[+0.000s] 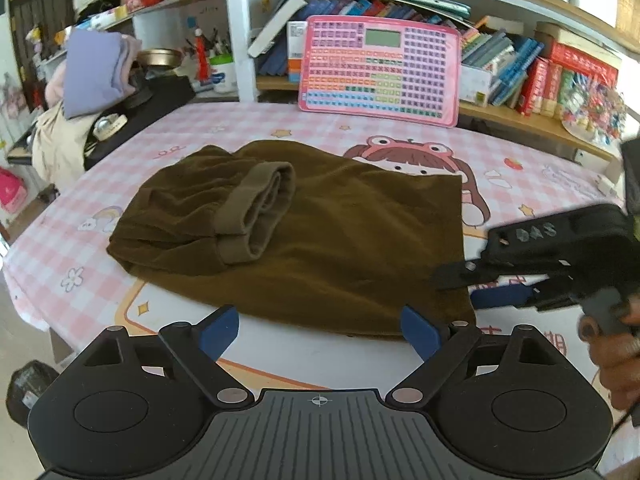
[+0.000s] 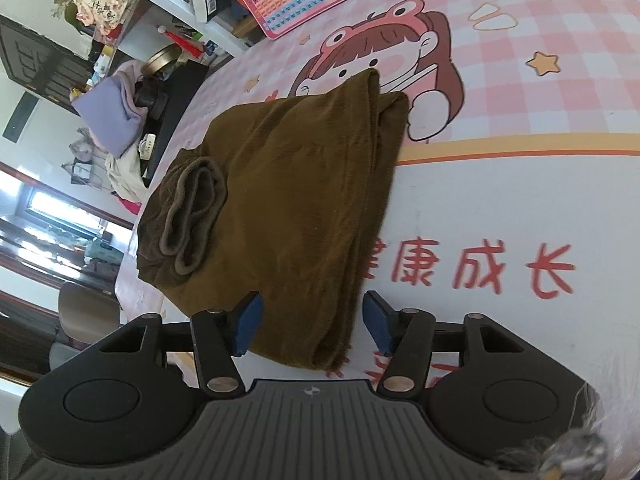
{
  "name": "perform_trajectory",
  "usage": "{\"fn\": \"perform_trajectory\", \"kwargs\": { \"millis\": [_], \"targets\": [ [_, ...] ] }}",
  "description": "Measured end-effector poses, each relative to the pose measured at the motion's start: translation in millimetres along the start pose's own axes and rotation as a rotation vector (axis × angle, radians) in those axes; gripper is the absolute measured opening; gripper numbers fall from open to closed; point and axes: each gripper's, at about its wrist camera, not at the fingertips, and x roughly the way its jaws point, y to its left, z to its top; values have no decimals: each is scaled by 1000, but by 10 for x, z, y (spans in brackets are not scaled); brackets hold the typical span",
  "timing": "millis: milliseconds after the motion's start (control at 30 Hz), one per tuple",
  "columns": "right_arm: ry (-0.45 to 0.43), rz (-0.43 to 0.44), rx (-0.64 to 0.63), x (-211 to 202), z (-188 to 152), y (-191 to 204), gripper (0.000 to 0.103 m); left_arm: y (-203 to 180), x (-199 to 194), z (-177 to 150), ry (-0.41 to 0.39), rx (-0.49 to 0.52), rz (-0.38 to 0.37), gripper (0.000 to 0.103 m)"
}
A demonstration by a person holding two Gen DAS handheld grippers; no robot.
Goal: Fold clothes
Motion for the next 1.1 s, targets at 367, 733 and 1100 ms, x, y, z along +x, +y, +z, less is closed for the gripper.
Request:
{"fn": "perform_trajectory", "kwargs": {
  "millis": [367,733,1100],
  "targets": [
    [12,-14,80,59,100,-59,11,-269,133,-42,17,205,-28,90],
    [2,65,66,-70,167,25,10,-557,269,-68,18,349,-44,90],
    [5,95,80,-59,221,92,10,-983,593,-117,28,652,18,89]
  ]
}}
